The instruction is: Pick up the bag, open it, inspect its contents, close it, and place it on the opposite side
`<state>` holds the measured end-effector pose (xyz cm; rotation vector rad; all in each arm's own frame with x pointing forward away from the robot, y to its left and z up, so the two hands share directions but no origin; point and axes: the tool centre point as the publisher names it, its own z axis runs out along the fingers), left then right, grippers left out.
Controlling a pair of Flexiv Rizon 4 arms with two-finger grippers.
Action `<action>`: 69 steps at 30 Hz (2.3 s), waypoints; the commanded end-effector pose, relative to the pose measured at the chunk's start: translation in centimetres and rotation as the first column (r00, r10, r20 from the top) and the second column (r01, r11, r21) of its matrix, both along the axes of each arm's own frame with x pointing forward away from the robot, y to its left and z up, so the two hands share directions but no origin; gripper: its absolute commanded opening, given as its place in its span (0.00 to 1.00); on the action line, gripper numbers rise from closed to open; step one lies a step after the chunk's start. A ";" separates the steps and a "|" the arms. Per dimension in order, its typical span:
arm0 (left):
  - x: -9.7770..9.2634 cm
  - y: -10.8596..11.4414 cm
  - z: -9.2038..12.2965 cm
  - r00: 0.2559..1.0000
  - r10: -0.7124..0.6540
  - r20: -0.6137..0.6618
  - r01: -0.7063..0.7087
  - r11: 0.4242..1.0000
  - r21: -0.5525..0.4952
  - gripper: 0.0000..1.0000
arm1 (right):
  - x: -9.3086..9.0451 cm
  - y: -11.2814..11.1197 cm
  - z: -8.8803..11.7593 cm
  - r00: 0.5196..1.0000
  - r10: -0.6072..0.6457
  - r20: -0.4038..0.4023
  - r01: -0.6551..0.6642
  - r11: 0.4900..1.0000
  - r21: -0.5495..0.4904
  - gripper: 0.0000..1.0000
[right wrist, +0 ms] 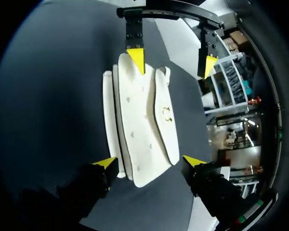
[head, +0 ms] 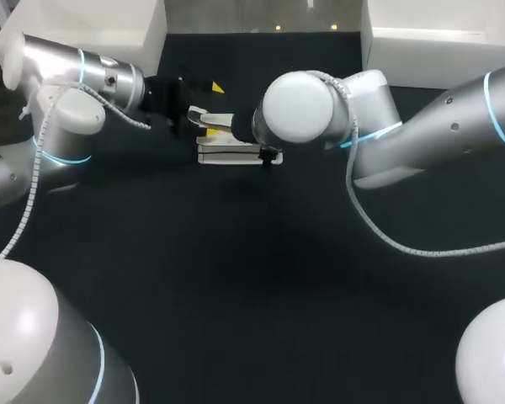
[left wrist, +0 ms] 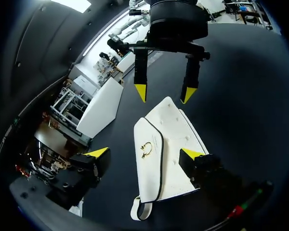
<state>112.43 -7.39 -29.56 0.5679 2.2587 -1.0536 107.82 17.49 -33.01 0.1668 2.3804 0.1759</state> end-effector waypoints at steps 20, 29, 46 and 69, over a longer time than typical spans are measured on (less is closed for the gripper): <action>-4.8 4.9 4.7 0.926 0.163 -0.339 -0.070 0.960 0.272 1.00 | 2.0 -1.4 5.7 0.921 0.027 -0.389 -0.024 1.000 0.012 1.00; -4.7 5.1 4.9 0.921 0.192 -0.339 -0.087 0.949 0.302 1.00 | 2.3 -1.7 6.0 0.912 0.018 -0.410 -0.013 1.000 0.014 1.00; -6.4 3.3 6.3 0.578 0.575 -0.579 -0.430 0.817 0.383 1.00 | 3.4 -2.0 6.1 0.810 -0.190 -0.554 0.275 0.959 0.073 1.00; -6.5 6.6 4.4 -0.023 0.418 -0.908 -0.746 0.598 0.294 1.00 | 2.2 -4.6 4.8 0.374 -0.392 -0.840 0.876 0.448 0.181 1.00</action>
